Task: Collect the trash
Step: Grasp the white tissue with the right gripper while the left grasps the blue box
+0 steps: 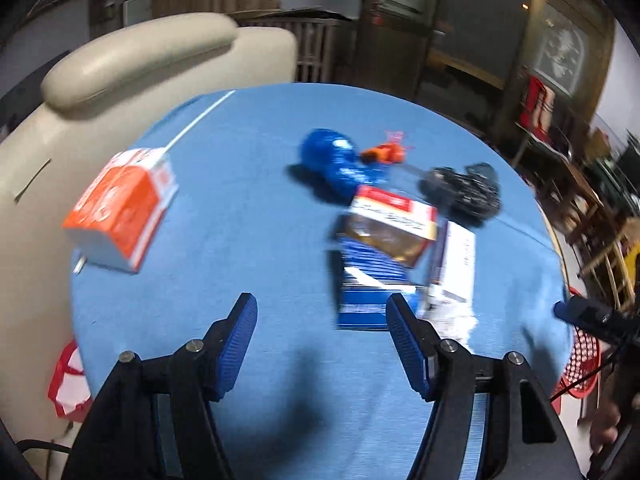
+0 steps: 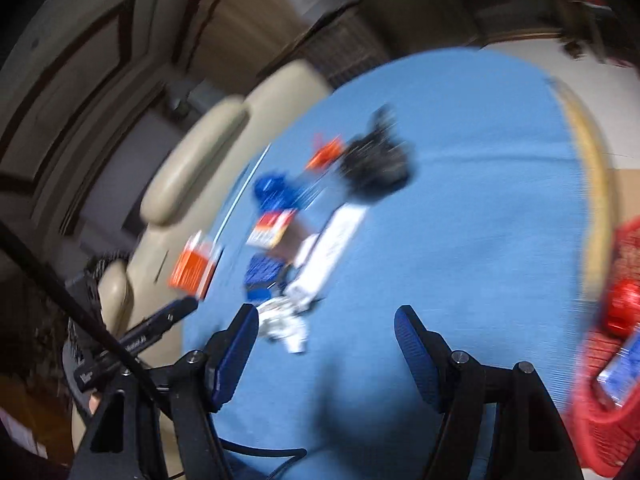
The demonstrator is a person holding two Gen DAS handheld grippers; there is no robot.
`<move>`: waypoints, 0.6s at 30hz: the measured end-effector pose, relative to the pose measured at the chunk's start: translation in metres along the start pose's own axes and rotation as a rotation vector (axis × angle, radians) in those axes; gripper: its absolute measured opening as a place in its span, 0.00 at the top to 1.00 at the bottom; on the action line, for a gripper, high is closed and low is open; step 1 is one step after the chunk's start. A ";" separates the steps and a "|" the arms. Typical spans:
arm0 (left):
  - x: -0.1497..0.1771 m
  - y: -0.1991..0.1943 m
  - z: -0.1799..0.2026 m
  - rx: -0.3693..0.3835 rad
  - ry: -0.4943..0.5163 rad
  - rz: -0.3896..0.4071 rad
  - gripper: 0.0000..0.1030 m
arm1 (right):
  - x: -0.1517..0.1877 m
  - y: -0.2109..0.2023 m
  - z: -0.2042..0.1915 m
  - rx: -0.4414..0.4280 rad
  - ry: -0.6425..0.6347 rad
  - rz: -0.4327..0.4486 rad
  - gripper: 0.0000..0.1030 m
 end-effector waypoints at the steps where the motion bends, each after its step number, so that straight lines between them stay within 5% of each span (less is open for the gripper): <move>1: 0.002 -0.001 -0.002 -0.002 -0.006 0.000 0.34 | -0.001 0.014 -0.011 -0.012 -0.018 -0.027 0.28; 10: 0.005 0.011 -0.032 -0.014 -0.032 -0.008 0.34 | -0.006 0.113 -0.050 0.037 -0.067 -0.197 0.29; 13: -0.001 0.014 -0.030 0.000 -0.031 -0.013 0.34 | -0.006 0.128 -0.048 0.096 -0.088 -0.180 0.55; 18: -0.015 0.019 -0.006 0.038 0.014 -0.024 0.34 | -0.001 0.120 -0.047 0.106 -0.127 -0.141 0.61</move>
Point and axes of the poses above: each gripper's, at about its wrist camera, not at the fingertips, and y roughly the way its jaws point, z to its right, x to its underside, the point moved 7 cm from there along y, roughly the way its jaws point, and after that the axes turned 13 degrees about -z, right-handed, at the moved point
